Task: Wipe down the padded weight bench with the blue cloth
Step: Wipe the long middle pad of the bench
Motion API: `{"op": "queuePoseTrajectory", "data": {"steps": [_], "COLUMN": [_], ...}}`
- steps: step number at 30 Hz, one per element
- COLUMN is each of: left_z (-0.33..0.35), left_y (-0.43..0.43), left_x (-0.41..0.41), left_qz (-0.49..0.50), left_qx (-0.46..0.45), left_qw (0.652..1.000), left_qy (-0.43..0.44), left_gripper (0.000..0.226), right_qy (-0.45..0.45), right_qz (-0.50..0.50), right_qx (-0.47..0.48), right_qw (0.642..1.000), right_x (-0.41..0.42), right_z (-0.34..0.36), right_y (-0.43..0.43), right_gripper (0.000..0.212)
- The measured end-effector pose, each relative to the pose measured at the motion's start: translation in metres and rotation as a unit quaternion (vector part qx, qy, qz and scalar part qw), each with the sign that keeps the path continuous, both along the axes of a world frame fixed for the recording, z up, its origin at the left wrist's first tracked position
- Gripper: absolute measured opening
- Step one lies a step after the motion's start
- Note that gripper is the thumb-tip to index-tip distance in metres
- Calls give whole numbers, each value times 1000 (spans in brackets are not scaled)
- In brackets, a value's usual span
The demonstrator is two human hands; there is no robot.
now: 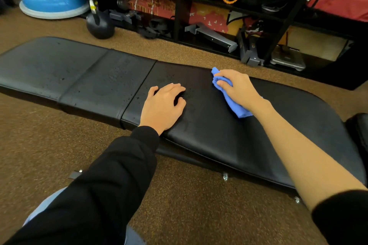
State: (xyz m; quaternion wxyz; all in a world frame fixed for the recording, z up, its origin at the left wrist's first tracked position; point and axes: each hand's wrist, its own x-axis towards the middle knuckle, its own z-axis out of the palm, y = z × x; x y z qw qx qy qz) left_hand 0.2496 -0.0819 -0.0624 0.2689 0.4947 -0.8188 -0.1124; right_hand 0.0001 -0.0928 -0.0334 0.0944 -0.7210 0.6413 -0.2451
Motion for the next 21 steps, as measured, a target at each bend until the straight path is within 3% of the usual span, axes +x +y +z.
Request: {"op": "queuePoseTrajectory", "data": {"steps": [4,7,21], "left_z": [0,1,-1], "left_y": [-1,-1,-1], "left_x": [-1,-1,-1], "left_qz": [5,7,10], "left_qx": [-3,-3,-5], "left_qw": [1000,1000,1000], "left_qy": [-4,-2,-1], "left_gripper": [37,36,36], "right_qy": [-23,-4,-12], "right_qz": [-112,-126,106], "right_qx": [-1,20,23], "right_qw": [993,992,994], "right_x": [4,17,44], "right_z": [-9,-13,-5], "right_y": [-47,-72,50], "right_gripper": [21,22,31]}}
